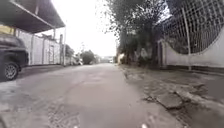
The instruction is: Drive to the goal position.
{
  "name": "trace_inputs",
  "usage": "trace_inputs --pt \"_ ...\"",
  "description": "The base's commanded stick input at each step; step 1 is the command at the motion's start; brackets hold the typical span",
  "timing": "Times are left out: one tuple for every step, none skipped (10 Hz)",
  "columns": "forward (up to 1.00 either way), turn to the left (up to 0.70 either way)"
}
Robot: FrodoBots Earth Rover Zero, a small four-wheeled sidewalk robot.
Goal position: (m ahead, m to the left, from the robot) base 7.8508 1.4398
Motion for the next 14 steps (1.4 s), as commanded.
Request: trace_inputs --pt "1.0 -0.03" --pt "1.0 -0.03" --pt "1.0 -0.03" --pt "1.0 -0.03" --pt "1.0 -0.02" --pt "1.0 0.0" --pt "1.0 0.0" --pt "1.0 0.0" --pt "1.0 0.0" --pt "1.0 0.0" --pt "1.0 0.0" --pt "1.0 0.0" --pt "1.0 0.0" --pt "1.0 0.0"
